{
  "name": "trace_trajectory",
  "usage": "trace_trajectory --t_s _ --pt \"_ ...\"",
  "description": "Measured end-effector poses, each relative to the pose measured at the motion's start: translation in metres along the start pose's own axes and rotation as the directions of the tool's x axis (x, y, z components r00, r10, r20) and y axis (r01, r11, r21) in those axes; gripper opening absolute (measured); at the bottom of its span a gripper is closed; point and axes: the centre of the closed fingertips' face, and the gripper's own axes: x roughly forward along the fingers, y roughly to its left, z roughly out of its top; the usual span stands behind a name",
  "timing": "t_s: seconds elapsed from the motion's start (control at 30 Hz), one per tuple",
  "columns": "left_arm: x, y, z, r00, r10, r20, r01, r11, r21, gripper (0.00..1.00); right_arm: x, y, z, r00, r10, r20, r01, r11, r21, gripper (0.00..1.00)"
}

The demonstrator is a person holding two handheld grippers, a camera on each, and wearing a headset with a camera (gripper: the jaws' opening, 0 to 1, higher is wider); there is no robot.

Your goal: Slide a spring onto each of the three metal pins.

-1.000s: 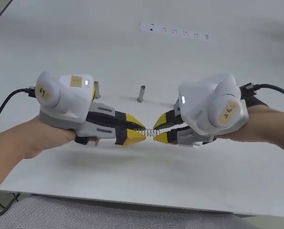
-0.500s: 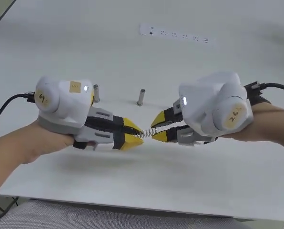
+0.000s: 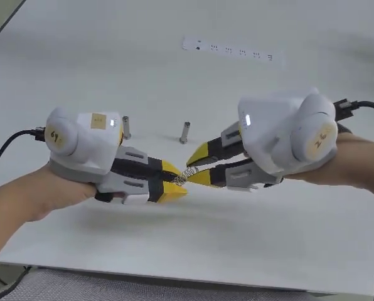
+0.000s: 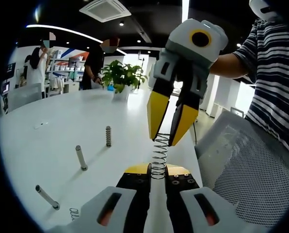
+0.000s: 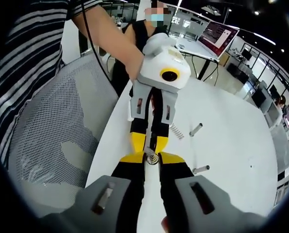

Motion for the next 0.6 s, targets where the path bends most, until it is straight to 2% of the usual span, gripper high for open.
trace_trajectory --t_s 0.2,0.37,0.6 --pt "0.002 -0.003 0.0 1.0 -0.005 0.003 0.005 1.0 0.003 0.08 0.004 -0.002 0.011 0.9983 -0.027 0.051 0.027 1.0 0.014 0.12" --pt "0.002 -0.002 -0.001 1.0 -0.001 -0.003 0.001 1.0 0.005 0.08 0.009 0.0 0.015 0.997 -0.054 0.055 0.055 0.998 -0.022 0.12" --pt "0.002 0.0 0.003 0.9999 0.006 0.013 -0.006 1.0 -0.002 0.08 0.01 -0.003 0.019 0.9942 -0.086 0.065 0.089 0.994 -0.055 0.12"
